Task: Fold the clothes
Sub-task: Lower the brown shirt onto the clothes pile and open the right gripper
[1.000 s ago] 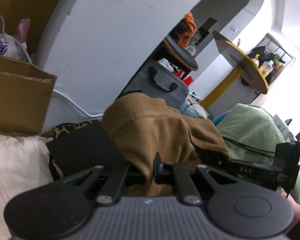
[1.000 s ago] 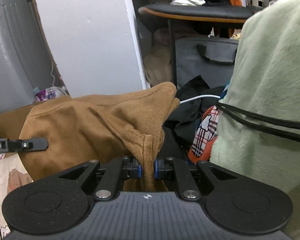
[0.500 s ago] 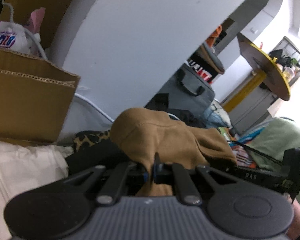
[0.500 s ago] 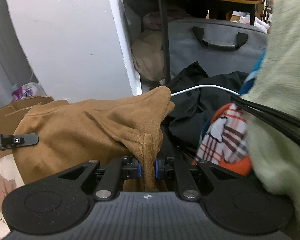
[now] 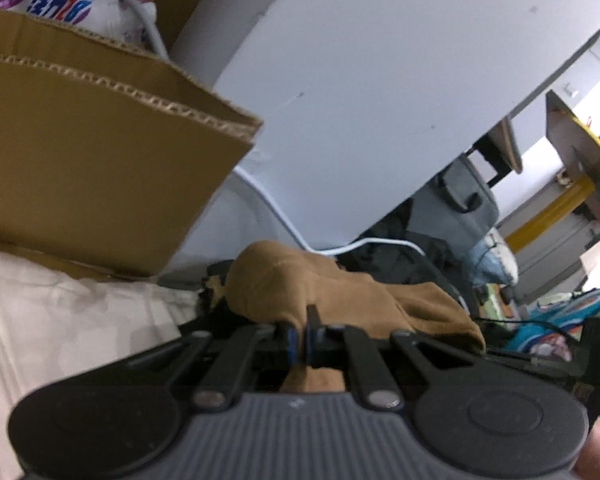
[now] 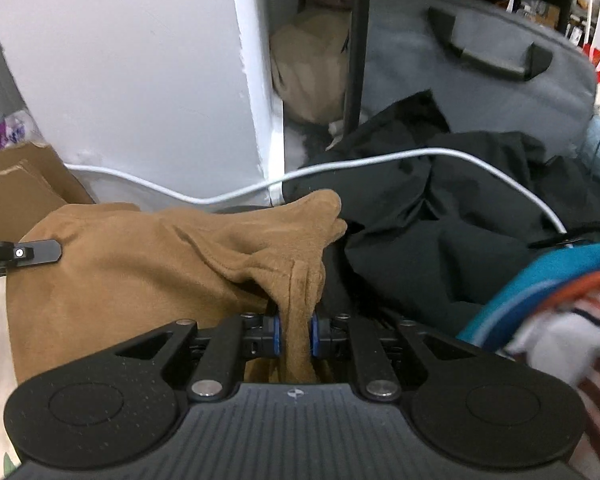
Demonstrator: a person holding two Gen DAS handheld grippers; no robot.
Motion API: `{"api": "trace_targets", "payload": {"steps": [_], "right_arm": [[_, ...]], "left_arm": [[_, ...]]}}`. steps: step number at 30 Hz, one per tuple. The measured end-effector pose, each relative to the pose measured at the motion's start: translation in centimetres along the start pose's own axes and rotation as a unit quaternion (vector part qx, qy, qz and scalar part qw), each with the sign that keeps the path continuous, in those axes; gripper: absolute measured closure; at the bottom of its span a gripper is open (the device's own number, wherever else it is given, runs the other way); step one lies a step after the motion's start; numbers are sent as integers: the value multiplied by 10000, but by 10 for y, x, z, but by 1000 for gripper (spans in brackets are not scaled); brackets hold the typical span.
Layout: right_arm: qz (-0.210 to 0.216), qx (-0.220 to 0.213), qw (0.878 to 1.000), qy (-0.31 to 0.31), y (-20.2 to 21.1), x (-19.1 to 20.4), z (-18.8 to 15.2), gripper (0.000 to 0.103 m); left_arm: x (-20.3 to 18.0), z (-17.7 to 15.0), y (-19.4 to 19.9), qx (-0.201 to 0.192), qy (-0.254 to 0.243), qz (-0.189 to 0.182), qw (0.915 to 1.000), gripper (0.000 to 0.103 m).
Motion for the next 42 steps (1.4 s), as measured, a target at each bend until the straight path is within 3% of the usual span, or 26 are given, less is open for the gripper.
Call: {"api": "trace_targets", "payload": {"steps": [5, 12, 17, 19, 24, 28, 33, 42], "right_arm": [[-234, -117, 9993, 248, 3, -6, 8, 73], [-219, -159, 9992, 302, 21, -7, 8, 72], [-308, 4, 9986, 433, 11, -6, -1, 73], [-341, 96, 9983, 472, 1, -6, -4, 74], [-438, 276, 9976, 470, -25, -6, -6, 83], [-507, 288, 9976, 367, -46, -8, -1, 83], [-625, 145, 9978, 141, -61, -16, 12, 82], [-348, -511, 9979, 206, -27, -8, 41, 82]], "left_arm": [[10, -3, -7, 95, 32, 62, 9999, 97], [18, -15, -24, 461, 710, -135, 9963, 77], [24, -15, -30, 369, 1112, -157, 9930, 79], [24, -9, -29, 268, 1169, -183, 9926, 92], [17, 7, -23, 27, 716, -169, 9973, 95], [11, 11, -20, -97, 266, -55, 9996, 96], [16, 9, -18, -106, 119, 153, 9998, 96], [13, 16, 5, -62, -89, 150, 9998, 86]]}}
Point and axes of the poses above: each gripper's, at about its wrist camera, not at the fingertips, and y roughly against the way its jaws point, x to its left, z to its top, the point moved 9 cm from there along -y, roughly the way its jaws point, and after that the axes turned 11 degrees about -x, right-handed, at the moved point
